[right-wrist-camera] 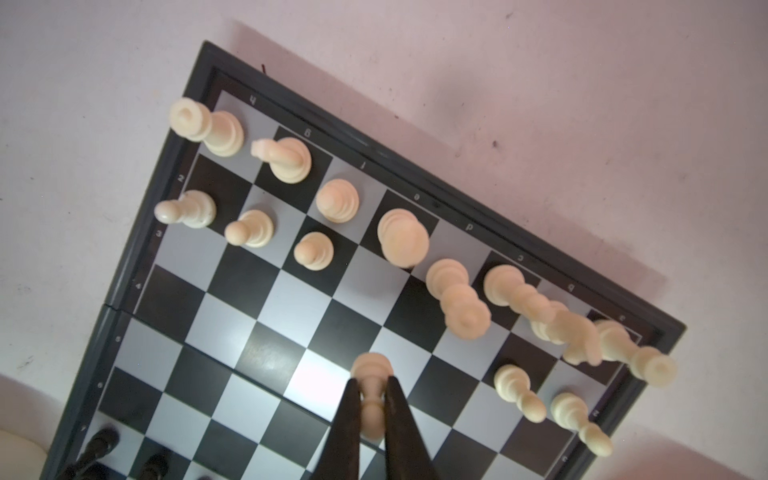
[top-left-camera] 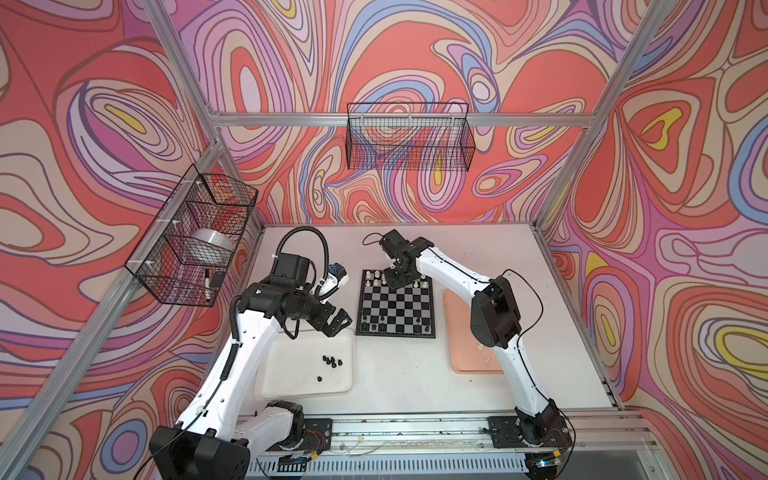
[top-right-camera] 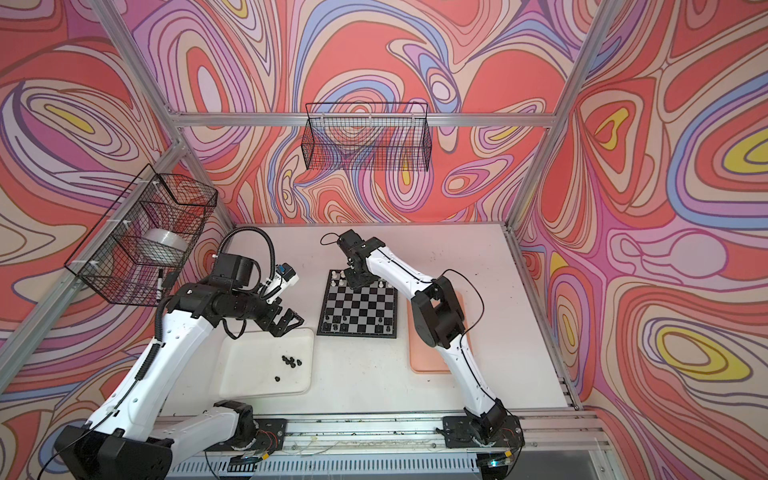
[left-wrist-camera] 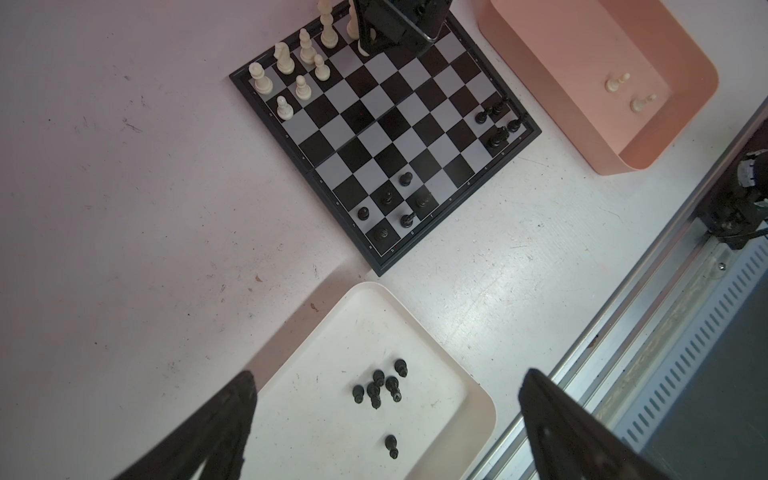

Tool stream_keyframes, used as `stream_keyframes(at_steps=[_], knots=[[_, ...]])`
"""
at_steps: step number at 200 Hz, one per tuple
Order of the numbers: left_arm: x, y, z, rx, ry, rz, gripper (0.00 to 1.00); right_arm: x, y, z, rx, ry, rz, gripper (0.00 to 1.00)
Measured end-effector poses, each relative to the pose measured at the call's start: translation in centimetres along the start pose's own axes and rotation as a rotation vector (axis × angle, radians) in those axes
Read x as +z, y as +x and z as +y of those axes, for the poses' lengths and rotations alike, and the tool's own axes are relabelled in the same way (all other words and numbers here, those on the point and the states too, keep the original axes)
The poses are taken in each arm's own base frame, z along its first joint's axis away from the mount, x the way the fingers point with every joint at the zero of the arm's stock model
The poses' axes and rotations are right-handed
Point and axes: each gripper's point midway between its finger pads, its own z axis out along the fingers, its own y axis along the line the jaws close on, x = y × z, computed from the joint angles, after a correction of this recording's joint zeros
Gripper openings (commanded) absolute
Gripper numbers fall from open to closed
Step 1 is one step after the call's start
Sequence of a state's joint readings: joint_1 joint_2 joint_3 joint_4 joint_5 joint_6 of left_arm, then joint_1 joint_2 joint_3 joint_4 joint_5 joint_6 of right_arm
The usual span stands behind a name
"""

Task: Set up the chess pieces on the board
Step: 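Lower the held cream pawn onto a square beside the cream pawn row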

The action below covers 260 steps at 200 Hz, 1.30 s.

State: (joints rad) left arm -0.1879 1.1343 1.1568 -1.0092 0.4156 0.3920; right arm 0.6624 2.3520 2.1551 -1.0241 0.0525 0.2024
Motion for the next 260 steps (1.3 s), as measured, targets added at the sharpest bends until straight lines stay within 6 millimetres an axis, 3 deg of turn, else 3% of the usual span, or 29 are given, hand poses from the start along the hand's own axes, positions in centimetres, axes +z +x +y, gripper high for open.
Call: stream_keyframes(at_steps=[67,119,260], knots=[[-0.1,-0.1,0.0,0.002,-0.001,-0.005,0.99,-0.2,-1.5,0.3,0.002,-0.008,-0.044,0.11],[-0.2,-0.2,-0.1,0.004,-0.002,-0.012,0.99,1.6,-1.0,0.3,0.001,-0.001,-0.017,0.11],[-0.2,-0.1,-0.1,0.004,-0.001,-0.011,0.99,2.2,-0.9,0.2,-0.003,0.008,-0.014,0.11]])
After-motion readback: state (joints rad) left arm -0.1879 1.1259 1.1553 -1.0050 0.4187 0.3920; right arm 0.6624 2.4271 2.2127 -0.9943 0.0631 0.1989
